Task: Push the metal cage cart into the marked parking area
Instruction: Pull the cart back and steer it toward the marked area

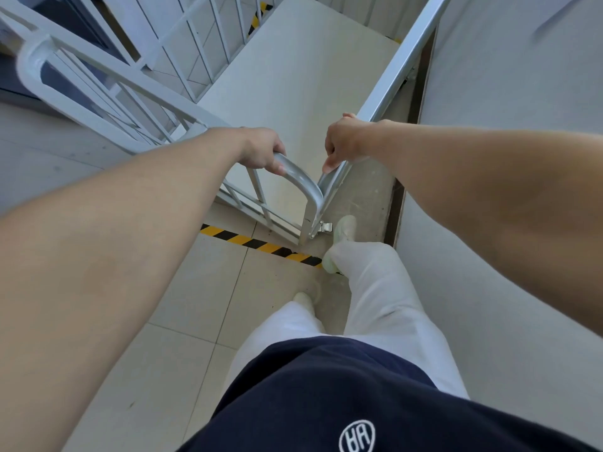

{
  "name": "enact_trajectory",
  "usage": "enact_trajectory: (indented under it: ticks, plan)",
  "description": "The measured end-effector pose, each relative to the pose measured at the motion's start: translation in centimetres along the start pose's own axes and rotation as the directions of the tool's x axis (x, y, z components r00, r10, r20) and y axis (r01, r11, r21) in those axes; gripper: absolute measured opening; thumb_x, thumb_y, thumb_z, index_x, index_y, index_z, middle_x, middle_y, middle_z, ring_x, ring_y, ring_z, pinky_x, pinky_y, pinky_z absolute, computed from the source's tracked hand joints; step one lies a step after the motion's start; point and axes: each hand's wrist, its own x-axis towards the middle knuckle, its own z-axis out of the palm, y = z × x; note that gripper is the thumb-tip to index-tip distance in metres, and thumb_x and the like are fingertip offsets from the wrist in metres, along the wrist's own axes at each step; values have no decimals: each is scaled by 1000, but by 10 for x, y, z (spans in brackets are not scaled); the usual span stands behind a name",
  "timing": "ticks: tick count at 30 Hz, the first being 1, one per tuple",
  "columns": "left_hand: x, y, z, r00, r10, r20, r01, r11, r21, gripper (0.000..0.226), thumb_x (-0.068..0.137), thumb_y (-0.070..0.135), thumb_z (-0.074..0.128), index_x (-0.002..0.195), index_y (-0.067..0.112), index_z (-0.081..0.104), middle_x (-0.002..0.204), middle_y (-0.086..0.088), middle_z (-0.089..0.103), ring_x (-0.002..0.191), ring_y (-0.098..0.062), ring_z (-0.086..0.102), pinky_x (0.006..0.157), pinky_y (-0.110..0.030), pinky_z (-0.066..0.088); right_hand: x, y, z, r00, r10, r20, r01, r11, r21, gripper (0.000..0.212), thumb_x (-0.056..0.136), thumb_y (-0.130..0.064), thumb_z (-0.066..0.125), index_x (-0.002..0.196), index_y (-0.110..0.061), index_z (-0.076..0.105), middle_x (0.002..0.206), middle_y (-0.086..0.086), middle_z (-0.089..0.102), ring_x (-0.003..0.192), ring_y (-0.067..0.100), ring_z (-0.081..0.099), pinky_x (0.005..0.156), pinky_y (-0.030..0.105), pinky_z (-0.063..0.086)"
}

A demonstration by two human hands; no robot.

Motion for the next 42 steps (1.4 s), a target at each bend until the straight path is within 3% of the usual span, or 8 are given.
enact_trajectory:
  ticks: [5, 8, 12, 22, 25, 28, 33, 42]
  plan:
    - [-8, -18, 0, 1000, -10, -27, 11, 1000, 11, 31, 92, 38, 58, 118, 23, 63, 109, -5, 63, 106, -26, 53, 96, -42, 44, 3, -17, -4, 1000, -11, -1, 11, 1000, 26, 41, 83, -49, 64, 77, -8, 63, 64, 1, 45, 117, 28, 45, 106, 34, 25]
    - [-11, -28, -1, 999, -22, -33, 22, 1000, -14, 29, 91, 36, 59, 117, 23, 64, 106, -4, 62, 104, -26, 52, 91, -39, 43, 5, -27, -5, 1000, -11, -9, 12, 999, 33, 40, 84, -49, 62, 79, -9, 62, 68, 2, 47, 106, 23, 40, 96, 30, 27]
    - [-15, -39, -1, 998, -32, -61, 30, 999, -32, 31, 91, 34, 61, 119, 22, 64, 109, -4, 63, 108, -26, 52, 94, -41, 43, 8, -36, -8, 1000, -17, -9, 17, 1000, 17, 40, 85, -47, 62, 78, -8, 59, 62, 0, 42, 100, 20, 40, 107, 33, 26]
    - [-16, -42, -1, 996, -35, -77, 31, 998, -51, 32, 90, 34, 62, 120, 21, 63, 111, -4, 63, 109, -25, 53, 99, -43, 44, 15, -39, -10, 999, -32, 20, 32, 999, -38, 42, 86, -49, 61, 73, -8, 56, 60, 0, 39, 92, 22, 43, 110, 35, 22]
    - [-16, -41, -1, 997, -30, -74, 25, 998, -57, 33, 90, 34, 62, 121, 20, 63, 112, -4, 63, 109, -25, 53, 98, -42, 44, 17, -39, -9, 999, -27, 24, 27, 999, -40, 42, 87, -47, 60, 77, -6, 58, 61, 0, 39, 95, 21, 41, 96, 33, 31]
    - [-16, -41, -1, 997, -21, -80, 17, 999, -52, 33, 90, 34, 62, 120, 22, 63, 111, -4, 63, 108, -25, 53, 98, -43, 44, 19, -38, -8, 1000, -16, 24, 17, 999, -39, 44, 86, -48, 61, 70, -7, 55, 60, 1, 39, 92, 22, 43, 82, 29, 28]
    - [-12, -47, 1, 994, -7, -105, 1, 998, -62, 33, 89, 38, 62, 120, 26, 63, 109, -2, 61, 109, -22, 46, 100, -43, 42, 23, -40, -12, 997, 13, 76, -9, 999, -49, 47, 84, -51, 63, 87, -5, 67, 81, 6, 53, 90, 27, 49, 79, 34, 42]
    - [-1, -56, 6, 988, 2, -156, -14, 997, -76, 36, 89, 44, 59, 122, 31, 61, 117, -5, 53, 128, -27, 30, 106, -43, 36, 24, -48, -23, 991, 21, 131, 1, 985, -172, 48, 88, -48, 59, 66, -6, 50, 85, 8, 54, 81, 26, 51, 80, 35, 46]
